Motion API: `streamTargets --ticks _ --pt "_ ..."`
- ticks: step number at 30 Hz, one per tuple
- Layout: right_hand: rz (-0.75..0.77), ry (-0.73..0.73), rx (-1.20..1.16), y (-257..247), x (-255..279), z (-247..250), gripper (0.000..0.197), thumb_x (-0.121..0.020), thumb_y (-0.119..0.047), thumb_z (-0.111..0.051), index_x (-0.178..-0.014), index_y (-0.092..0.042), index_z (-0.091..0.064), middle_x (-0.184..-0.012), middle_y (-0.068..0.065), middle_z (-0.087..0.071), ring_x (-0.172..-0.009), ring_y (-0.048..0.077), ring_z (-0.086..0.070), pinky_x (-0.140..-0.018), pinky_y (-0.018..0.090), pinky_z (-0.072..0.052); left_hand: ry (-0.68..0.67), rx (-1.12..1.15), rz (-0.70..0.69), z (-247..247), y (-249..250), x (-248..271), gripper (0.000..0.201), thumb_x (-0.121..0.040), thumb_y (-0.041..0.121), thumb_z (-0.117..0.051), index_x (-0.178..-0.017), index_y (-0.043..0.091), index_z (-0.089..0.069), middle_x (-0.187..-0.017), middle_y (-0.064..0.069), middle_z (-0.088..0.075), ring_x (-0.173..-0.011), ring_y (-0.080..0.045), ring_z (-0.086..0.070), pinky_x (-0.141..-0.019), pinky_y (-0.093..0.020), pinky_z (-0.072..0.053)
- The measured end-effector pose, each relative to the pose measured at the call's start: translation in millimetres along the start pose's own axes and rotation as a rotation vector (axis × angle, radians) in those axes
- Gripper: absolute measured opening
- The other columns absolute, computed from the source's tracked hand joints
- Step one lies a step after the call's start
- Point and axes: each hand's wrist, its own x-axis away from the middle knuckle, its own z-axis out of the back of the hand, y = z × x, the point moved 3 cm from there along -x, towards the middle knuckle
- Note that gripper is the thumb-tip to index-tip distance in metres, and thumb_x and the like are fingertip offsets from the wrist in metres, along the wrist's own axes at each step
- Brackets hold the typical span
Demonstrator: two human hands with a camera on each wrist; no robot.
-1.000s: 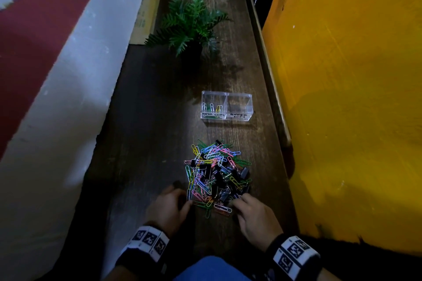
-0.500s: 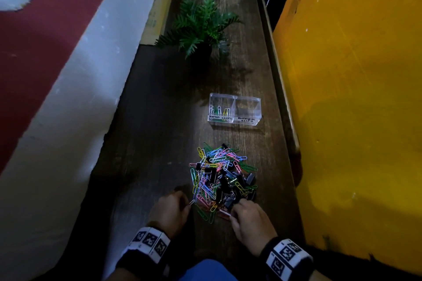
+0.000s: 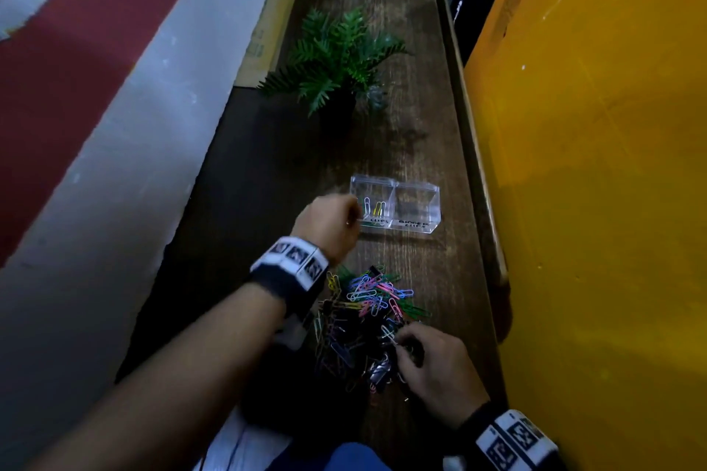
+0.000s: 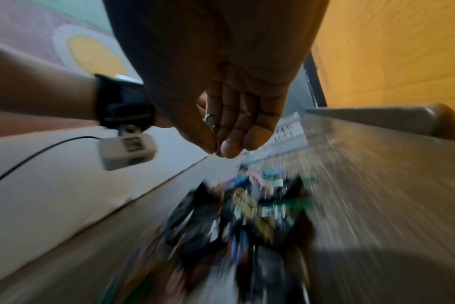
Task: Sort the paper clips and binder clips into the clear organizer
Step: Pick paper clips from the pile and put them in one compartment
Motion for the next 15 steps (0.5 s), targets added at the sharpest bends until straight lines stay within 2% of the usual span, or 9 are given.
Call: streamTargets --ticks 3,5,8,12,14,15 --pt "0.05 0.072 -0.009 -0.4 -23.1 13.1 0.013 -0.08 -0.01 -0.07 -0.086 -0.02 -0.066 -0.081 -0.011 -0.065 -0.075 -0.001 -0.059 -0.069 0.01 -0.046 -0.053 -0.104 -0.032 -6.2 11.6 -40.9 0.016 -0.085 0.018 -0.055 -0.096 0.024 -0.065 -0.1 -0.003 -0.067 -0.091 -0.026 -0.063 -0.075 -0.033 -0.051" --pt "0.018 0.101 -0.013 -1.5 -40.5 23.9 0.011 -0.082 -0.012 -0.069 -0.088 -0.022 -0.066 -0.083 -0.012 -0.065 -0.076 -0.002 -0.058 -0.068 0.005 -0.043 -0.104 -0.142 -0.029 -15.7 13.5 -57.3 0.018 -0.087 0.016 -0.052 -0.098 0.023 -0.065 -0.102 -0.005 -0.067 -0.092 -0.028 -0.062 -0.076 -0.036 -0.052" --pt "-0.01 0.153 -0.012 -6.5 -70.1 41.4 0.012 -0.084 -0.012 -0.067 -0.093 -0.02 -0.067 -0.084 -0.012 -0.062 -0.074 -0.002 -0.056 -0.066 0.004 -0.04 -0.176 -0.178 -0.008 -29.7 10.5 -67.0 0.025 -0.087 0.012 -0.05 -0.104 0.023 -0.065 -0.109 -0.007 -0.065 -0.094 -0.028 -0.062 -0.081 -0.038 -0.053" --pt "0.009 0.201 0.002 -14.5 -114.1 57.8 0.014 -0.085 -0.01 -0.066 -0.096 -0.018 -0.068 -0.085 -0.011 -0.061 -0.069 -0.005 -0.049 -0.061 0.003 -0.035 -0.079 -0.107 -0.036 -30.7 -3.4 -59.5 0.027 -0.084 0.015 -0.057 -0.109 0.025 -0.062 -0.118 0.0 -0.058 -0.102 -0.021 -0.058 -0.082 -0.032 -0.049" --pt "0.004 0.177 0.022 -17.2 -139.4 60.3 0.013 -0.087 -0.013 -0.064 -0.098 -0.019 -0.067 -0.088 -0.008 -0.063 -0.072 -0.003 -0.053 -0.064 0.008 -0.04 -0.005 -0.072 -0.048 -25.6 -14.2 -46.4 0.026 -0.081 0.018 -0.06 -0.107 0.025 -0.063 -0.116 0.002 -0.057 -0.107 -0.021 -0.054 -0.086 -0.035 -0.048" --pt "0.002 0.162 0.033 -17.9 -152.0 60.3 0.013 -0.087 -0.015 -0.063 -0.099 -0.019 -0.067 -0.091 -0.006 -0.065 -0.076 0.003 -0.057 -0.068 0.015 -0.047 0.021 -0.048 -0.048 -24.1 -20.0 -37.6 0.025 -0.08 0.018 -0.061 -0.104 0.026 -0.064 -0.113 0.002 -0.057 -0.105 -0.02 -0.053 -0.085 -0.037 -0.049"
